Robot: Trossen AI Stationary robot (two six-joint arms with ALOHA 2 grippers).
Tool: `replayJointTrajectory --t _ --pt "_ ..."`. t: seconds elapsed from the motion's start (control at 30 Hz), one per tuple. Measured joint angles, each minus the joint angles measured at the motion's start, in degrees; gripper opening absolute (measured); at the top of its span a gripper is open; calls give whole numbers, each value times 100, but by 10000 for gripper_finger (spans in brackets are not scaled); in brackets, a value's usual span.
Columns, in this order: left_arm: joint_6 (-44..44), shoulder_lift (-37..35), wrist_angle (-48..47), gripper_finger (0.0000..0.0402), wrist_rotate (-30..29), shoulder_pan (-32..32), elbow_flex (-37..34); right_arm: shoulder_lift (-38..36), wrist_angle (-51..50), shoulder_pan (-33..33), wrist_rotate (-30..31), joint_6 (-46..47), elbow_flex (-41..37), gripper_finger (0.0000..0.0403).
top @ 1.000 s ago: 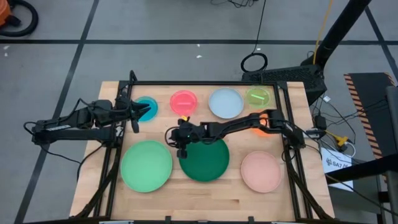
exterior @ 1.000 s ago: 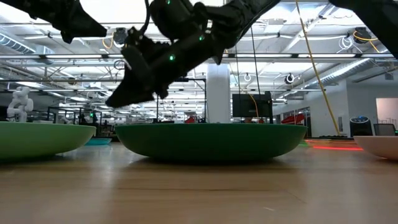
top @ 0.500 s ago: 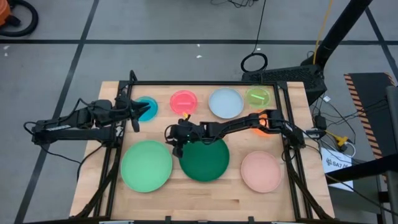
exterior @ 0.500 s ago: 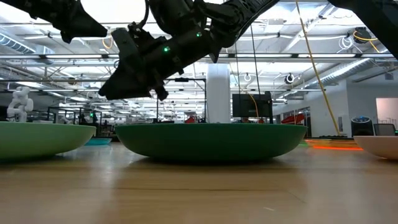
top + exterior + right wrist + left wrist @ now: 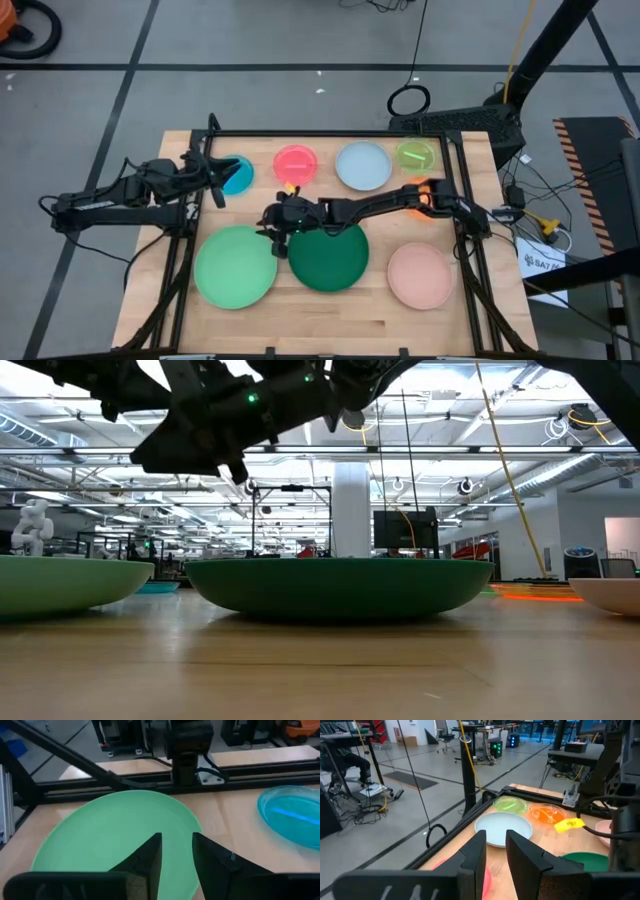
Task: Stack plastic plates
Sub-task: Stack the green plate on the dark green plate
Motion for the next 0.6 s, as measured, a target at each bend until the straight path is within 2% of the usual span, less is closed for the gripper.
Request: replayJointTrajectory --t 0.17,0.3,0.43,0.6 --pt "31 -2 119 81 0 0 -2 441 61 -2 -42 -52 511 102" --pt "24 0 77 81 0 -10 -7 886 -804 -11 355 -52 1296 102" --pt "-15 0 -132 81 2 -22 -7 1140 -1469 -38 415 -49 2047 102" --pt "-114 0 -265 81 2 -22 -9 1274 -2174 -55 442 147 2259 102"
